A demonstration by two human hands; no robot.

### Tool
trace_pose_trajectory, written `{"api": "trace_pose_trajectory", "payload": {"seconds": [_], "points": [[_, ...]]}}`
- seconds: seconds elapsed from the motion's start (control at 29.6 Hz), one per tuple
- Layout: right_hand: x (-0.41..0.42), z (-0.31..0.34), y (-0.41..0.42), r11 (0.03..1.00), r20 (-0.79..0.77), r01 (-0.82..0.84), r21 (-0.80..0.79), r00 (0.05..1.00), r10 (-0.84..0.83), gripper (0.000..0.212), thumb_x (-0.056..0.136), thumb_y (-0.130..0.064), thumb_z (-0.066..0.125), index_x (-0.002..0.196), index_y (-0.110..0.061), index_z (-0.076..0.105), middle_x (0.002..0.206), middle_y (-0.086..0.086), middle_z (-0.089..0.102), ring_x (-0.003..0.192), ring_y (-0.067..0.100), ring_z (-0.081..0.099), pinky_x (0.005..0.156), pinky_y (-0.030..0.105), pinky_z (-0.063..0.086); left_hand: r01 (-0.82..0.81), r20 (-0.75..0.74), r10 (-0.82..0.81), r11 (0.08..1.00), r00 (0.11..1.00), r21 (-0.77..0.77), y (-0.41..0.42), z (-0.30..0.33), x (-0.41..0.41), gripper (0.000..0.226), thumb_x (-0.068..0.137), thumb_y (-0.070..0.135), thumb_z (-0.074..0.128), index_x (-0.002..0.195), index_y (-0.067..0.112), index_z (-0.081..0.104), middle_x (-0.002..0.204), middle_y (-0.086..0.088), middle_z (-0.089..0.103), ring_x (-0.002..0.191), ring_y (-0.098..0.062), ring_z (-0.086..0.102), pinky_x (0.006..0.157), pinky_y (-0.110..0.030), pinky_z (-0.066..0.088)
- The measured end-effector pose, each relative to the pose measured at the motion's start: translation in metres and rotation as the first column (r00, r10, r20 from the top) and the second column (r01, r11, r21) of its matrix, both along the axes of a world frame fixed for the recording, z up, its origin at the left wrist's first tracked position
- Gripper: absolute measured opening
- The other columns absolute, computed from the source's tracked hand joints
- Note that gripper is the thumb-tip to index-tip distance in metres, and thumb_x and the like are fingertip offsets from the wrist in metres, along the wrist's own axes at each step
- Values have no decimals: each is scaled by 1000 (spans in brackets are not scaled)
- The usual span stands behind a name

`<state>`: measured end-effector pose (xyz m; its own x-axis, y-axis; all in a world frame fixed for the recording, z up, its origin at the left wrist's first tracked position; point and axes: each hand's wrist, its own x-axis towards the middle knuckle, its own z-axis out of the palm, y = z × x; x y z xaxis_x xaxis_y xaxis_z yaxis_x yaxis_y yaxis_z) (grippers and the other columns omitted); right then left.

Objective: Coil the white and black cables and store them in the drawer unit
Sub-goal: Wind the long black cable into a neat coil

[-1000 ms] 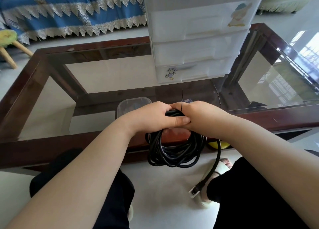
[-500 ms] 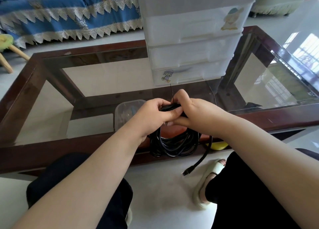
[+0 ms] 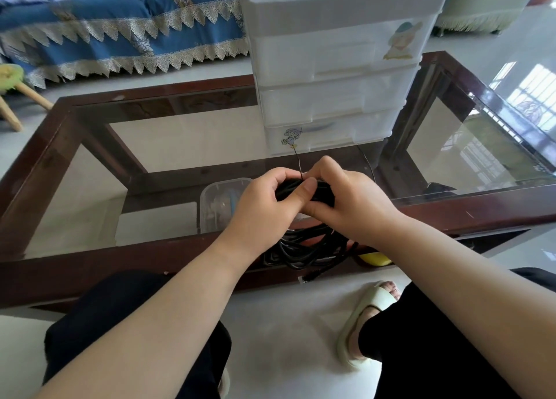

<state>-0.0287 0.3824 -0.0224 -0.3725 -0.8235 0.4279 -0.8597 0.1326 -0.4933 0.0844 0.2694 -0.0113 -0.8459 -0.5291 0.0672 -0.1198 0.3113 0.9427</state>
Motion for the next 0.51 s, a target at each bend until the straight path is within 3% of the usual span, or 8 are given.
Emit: {"api": "trace_pose_trajectory", "payload": {"seconds": [0.03,0.14,0.27,0.41,0.51], "points": [[0,1,0,1000,56,8,-8,998,-7,36,79,-45,65,98,-22,45,79,-7,64,63,13,56,49,31,42,-1,-17,2,1000,1000,16,0,1,0,17,88,31,65,100,20,70,86,7,72,79,1,67,71,-13,52],[0,3,0,1000,217,6,6,976,-7,46,74,-43,75,103,-18,50,93,-11,65,82,10,61,67,33,49,20,-42,-13,986,999,166,-4,-1,-3,15,87,31,67,98,21,70,89,-1,74,86,-15,71,79,-33,57],[4,5,0,1000,346,-4,15,938,-2,55,75,-57,57,110,-18,45,105,-4,62,97,10,59,79,28,46,-21,-55,29,988,998,153,-7,-4,-6,7,85,31,69,91,27,69,90,2,73,90,-13,69,87,-35,55],[3,9,-1,999,329,16,36,944,-27,50,76,-52,63,104,-13,49,93,-4,66,81,12,61,70,31,47,-29,-60,40,986,997,165,-5,-4,-5,10,88,29,66,96,24,71,98,2,73,98,-12,68,91,-32,52],[1,13,-1,998,228,-6,65,974,-9,48,72,-47,72,98,-13,49,85,-6,63,74,13,59,63,28,46,-11,-72,29,973,997,229,-3,0,-4,18,95,26,55,95,19,72,93,1,75,92,-13,70,84,-27,54]]}}
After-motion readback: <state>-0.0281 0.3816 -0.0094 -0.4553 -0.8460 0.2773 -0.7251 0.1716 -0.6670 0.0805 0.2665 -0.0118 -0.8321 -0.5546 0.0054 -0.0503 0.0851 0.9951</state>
